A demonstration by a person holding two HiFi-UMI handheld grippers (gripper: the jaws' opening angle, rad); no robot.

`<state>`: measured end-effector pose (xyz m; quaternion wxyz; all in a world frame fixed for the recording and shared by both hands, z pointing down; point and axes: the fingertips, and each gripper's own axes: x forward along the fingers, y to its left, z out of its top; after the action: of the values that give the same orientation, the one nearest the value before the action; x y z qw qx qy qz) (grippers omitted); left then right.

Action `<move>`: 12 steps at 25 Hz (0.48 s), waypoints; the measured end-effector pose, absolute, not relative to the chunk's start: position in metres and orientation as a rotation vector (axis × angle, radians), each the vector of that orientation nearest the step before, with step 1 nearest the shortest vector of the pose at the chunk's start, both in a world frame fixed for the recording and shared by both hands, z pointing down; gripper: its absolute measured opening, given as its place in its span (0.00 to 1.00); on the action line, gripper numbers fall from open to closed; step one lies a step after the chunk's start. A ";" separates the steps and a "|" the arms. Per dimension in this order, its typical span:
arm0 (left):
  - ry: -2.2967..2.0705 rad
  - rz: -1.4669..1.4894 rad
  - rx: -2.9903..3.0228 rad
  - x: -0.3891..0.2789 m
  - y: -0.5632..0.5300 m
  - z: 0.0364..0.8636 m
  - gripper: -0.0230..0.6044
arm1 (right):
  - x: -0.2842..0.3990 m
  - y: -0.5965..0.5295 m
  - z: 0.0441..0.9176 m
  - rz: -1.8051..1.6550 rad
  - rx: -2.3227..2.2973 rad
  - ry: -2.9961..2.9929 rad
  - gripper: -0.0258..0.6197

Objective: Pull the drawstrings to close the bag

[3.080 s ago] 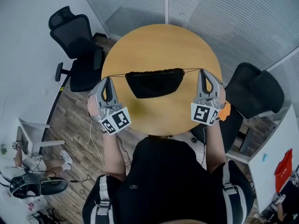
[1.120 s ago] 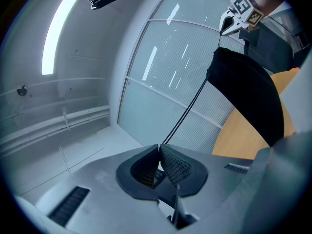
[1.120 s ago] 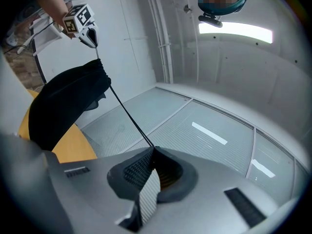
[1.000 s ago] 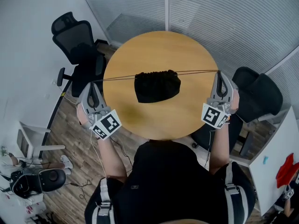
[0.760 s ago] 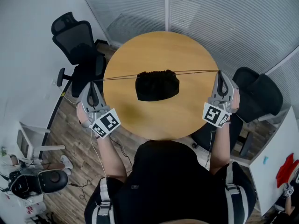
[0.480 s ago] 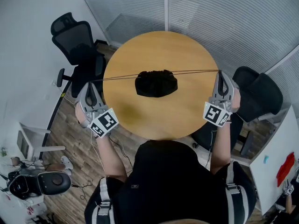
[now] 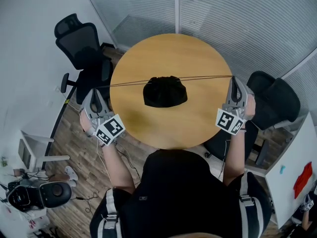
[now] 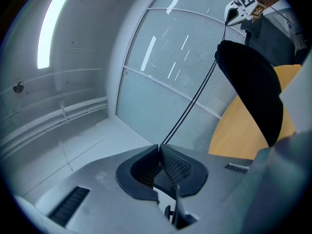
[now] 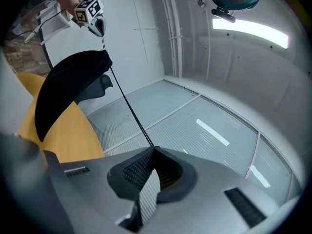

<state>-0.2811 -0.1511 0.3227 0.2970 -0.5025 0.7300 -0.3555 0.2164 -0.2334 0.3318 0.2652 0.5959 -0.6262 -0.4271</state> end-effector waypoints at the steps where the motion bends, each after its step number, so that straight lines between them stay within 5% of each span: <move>1: 1.944 -0.947 -1.335 -0.282 -0.151 0.323 0.07 | 0.217 -0.233 0.332 -1.154 1.607 -1.691 0.13; 12: 1.948 -0.954 -1.354 -0.291 -0.153 0.328 0.07 | 0.219 -0.235 0.336 -1.144 1.602 -1.674 0.13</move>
<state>-0.2905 -0.1532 0.3282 0.2881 -0.5070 0.7295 -0.3574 0.2186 -0.2350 0.3355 0.2753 0.5960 -0.6228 -0.4256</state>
